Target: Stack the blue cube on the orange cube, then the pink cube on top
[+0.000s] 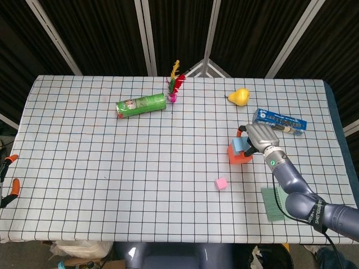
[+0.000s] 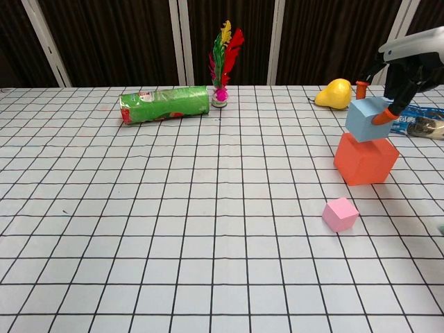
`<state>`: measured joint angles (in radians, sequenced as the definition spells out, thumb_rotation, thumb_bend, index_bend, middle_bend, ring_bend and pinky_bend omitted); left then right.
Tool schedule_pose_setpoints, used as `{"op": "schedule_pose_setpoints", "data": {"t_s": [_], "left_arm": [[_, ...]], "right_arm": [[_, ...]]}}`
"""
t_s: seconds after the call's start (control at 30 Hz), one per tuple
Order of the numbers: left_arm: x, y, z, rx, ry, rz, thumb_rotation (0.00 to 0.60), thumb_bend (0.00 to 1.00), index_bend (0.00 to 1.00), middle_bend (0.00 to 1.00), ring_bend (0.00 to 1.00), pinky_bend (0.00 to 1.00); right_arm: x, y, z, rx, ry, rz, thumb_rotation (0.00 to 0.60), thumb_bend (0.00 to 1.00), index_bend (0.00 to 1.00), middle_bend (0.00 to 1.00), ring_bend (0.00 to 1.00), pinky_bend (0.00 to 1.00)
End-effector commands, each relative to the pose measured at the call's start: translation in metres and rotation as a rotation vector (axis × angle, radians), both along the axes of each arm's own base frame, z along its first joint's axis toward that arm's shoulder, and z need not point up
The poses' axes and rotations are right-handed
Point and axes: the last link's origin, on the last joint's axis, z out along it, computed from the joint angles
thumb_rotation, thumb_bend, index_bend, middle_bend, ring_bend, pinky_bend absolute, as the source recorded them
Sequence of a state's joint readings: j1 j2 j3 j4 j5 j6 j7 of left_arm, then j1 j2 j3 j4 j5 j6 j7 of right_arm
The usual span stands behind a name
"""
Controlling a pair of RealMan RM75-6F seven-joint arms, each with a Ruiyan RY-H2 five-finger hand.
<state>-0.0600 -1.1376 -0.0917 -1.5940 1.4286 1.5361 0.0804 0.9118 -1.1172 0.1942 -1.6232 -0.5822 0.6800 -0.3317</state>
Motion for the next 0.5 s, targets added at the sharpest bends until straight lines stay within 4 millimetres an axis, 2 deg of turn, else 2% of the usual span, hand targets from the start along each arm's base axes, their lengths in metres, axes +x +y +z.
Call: {"op": "schedule_pose_setpoints", "data": {"t_s": [0.03,0.5], "left_arm": [[0.0003,-0.0002,0.0,0.002,0.0,-0.001,0.6,0.56,0.17,0.04,0.0,0.0],[-0.0007,0.0008,0.0,0.001,0.002,0.005,0.6,0.56,0.17,0.04,0.0,0.0]], "right_arm": [[-0.0018,-0.0007,-0.0012,-0.008,-0.003,0.002,0.6,0.3,0.48,1.0,1.0,0.91],[-0.0098,-0.0018,-0.0043,0.002,-0.001,-0.014,0.6,0.3,0.48,1.0,1.0,0.91]]}}
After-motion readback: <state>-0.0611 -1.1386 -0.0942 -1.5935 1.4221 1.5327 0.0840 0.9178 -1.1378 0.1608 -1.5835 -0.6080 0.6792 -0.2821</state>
